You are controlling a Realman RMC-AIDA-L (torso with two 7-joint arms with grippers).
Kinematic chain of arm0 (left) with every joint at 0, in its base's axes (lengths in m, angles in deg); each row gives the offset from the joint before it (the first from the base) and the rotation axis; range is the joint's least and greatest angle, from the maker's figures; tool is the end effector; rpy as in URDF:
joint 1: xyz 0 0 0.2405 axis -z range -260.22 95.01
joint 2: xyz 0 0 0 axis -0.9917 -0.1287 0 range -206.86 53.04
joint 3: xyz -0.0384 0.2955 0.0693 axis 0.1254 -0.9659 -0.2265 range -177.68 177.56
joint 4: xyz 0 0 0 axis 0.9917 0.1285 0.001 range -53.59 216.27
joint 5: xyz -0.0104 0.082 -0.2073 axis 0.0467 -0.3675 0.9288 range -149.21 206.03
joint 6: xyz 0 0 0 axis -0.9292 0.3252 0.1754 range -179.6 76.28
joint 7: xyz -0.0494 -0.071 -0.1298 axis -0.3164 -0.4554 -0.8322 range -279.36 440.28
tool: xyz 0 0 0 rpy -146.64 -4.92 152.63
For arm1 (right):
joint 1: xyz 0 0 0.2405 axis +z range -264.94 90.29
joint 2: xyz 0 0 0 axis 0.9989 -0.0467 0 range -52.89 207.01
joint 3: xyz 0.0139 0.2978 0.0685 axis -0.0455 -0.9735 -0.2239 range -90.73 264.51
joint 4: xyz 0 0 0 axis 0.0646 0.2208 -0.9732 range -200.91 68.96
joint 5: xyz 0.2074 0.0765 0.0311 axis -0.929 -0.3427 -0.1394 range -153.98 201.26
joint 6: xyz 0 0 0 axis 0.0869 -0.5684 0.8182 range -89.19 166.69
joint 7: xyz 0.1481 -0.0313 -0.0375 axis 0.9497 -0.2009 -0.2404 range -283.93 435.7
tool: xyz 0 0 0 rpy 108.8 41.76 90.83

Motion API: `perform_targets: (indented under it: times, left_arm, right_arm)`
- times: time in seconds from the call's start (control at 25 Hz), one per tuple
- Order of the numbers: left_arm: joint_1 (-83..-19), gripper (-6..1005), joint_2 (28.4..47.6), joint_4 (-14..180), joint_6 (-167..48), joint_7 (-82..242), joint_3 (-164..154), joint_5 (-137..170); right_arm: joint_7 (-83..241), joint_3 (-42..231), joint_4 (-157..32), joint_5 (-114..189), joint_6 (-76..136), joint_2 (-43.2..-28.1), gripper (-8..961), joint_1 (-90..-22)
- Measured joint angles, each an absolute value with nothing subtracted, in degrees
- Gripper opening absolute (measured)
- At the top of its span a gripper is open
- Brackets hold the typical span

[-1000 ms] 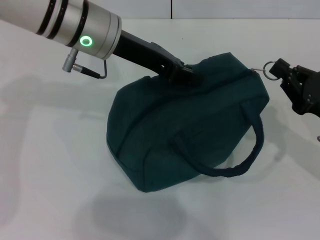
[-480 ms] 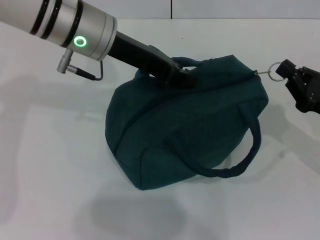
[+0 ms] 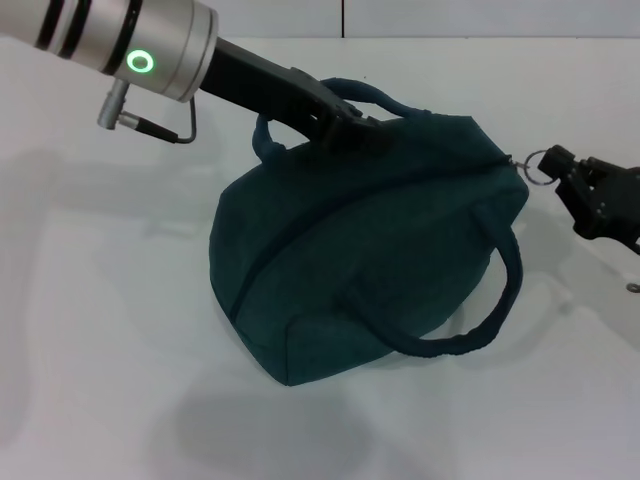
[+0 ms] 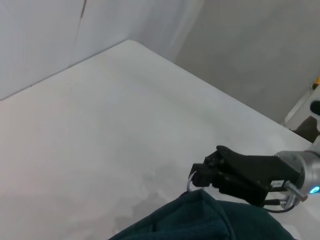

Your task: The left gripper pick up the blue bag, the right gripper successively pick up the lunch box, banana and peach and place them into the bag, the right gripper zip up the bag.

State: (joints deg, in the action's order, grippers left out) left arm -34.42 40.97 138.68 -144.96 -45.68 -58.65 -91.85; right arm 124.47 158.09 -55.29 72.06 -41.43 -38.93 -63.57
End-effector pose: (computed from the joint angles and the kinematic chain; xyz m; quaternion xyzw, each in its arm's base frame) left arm -0.1340 0.4315 -0.0254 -0.9603 -0.2617 -0.0961 0.0058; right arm 0.3426 0.3428 -0.0482 -0.8152 0.2482 0.4101 0.3251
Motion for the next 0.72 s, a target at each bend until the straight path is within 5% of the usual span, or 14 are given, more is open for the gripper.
perform_targets:
  times: [0.72]
  left_arm:
    - [-34.51, 56, 40.65, 138.81, -144.92, -45.81, -57.19, -91.82]
  right_arm:
    - [124.58, 162.02, -55.52, 72.08, -32.84, -39.12, 15, -61.52]
